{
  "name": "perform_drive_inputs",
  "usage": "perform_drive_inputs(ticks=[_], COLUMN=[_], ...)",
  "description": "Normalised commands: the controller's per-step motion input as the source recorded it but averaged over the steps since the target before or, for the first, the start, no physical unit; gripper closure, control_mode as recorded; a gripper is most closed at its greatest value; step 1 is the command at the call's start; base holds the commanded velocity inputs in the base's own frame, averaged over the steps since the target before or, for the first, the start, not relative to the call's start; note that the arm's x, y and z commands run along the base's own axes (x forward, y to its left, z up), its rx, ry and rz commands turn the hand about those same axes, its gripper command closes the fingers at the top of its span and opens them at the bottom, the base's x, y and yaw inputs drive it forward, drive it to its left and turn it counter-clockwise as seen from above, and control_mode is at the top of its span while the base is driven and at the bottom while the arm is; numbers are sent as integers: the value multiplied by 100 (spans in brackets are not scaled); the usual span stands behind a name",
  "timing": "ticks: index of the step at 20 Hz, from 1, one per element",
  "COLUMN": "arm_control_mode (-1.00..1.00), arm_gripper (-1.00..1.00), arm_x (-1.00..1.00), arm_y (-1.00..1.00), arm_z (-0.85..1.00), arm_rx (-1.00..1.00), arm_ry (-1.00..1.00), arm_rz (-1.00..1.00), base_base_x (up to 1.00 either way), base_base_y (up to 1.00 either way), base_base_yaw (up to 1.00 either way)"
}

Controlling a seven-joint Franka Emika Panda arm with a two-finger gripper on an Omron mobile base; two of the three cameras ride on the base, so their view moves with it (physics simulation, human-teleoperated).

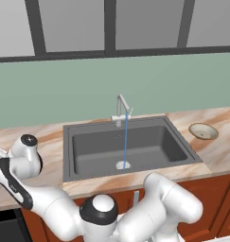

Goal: Rinse each bowl for a few seconds and place them down in the sink or on the counter.

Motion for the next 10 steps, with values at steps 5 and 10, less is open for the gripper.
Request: perform_drive_inputs(ticks=[5,10], arm_control_mode=[-100,-100], arm_gripper=[100,100], arm_x=[-11,-11], arm_y=[-22,-31], arm_z=[24,29], arm_rx=[1,0], arm_ry=[-1,-3], arm_rz=[-7,-9], base_base_x=[0,0], base_base_y=[0,0], base_base_yaw=[0,0])
